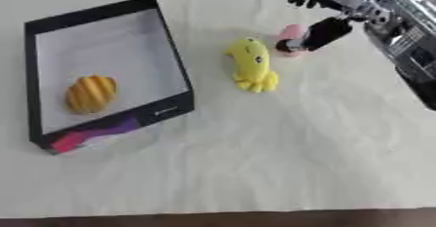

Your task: Pick up objects on the table and place them in the box.

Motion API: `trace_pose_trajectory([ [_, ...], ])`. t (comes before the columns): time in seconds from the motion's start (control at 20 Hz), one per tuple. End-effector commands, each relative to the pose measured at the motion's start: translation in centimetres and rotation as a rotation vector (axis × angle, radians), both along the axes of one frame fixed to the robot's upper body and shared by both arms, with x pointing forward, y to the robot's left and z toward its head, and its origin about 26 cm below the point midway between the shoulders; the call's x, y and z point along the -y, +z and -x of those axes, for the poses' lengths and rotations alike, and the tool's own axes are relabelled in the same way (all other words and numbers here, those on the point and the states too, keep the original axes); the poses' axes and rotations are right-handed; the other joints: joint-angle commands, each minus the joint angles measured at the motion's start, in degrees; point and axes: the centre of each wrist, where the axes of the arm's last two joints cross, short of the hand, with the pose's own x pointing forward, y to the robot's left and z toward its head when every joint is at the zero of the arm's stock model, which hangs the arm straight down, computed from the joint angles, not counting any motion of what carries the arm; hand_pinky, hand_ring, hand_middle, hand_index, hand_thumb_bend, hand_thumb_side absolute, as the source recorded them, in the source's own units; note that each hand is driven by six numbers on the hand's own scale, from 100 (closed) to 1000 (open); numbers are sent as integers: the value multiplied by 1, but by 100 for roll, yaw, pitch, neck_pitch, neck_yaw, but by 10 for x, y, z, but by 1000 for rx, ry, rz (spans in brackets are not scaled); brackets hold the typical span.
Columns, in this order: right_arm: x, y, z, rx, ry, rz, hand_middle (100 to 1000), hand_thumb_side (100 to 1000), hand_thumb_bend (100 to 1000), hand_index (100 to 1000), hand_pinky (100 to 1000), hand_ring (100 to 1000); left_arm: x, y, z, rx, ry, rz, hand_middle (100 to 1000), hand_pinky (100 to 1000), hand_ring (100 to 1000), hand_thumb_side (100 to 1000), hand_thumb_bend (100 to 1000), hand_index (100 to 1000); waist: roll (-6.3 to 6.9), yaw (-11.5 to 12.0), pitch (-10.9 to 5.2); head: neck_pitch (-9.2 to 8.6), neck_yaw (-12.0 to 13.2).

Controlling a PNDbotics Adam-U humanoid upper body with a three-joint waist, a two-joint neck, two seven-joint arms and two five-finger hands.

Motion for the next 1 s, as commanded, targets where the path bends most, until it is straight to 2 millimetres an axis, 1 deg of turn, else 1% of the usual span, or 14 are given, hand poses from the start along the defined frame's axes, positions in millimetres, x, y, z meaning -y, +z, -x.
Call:
trace_pose_trajectory([
  [0.05,10,8,-4,6,-30,10,794,445,546,868,829,830,-2,9,1,27,2,-19,874,775,855,651,439,858,93,0,11,-75,-20],
  [0.35,14,1,-15,-33,-47,0,789,433,536,868,824,825,-2,9,1,28,4,-13,871,775,855,651,440,857,107,-3,34,-89,-38],
  [0.55,15,-5,-22,-50,-64,-14,777,406,522,864,818,818,-1,8,1,26,4,-9,871,775,855,653,439,856,115,6,54,-105,-47],
  [0.65,15,-8,-24,-57,-68,-15,763,376,507,857,813,811,-2,7,1,26,5,-7,870,775,854,653,440,856,118,10,64,-100,-49],
  [0.7,15,-9,-25,-59,-70,-17,733,321,483,837,806,796,-2,7,1,26,6,-7,869,775,854,653,439,856,118,11,67,-93,-50],
  [0.75,15,-10,-25,-62,-72,-22,715,292,473,824,802,788,-2,7,1,26,6,-6,869,775,854,653,439,856,119,11,69,-84,-47],
  [0.8,15,-10,-26,-66,-72,-26,699,242,456,810,799,779,-2,7,1,26,7,-6,869,775,854,653,439,856,118,11,70,-76,-44],
  [1.0,13,-10,-26,-82,-72,-41,653,105,416,776,789,756,-1,7,1,27,6,-3,867,775,854,653,440,855,108,9,63,-71,-45],
])
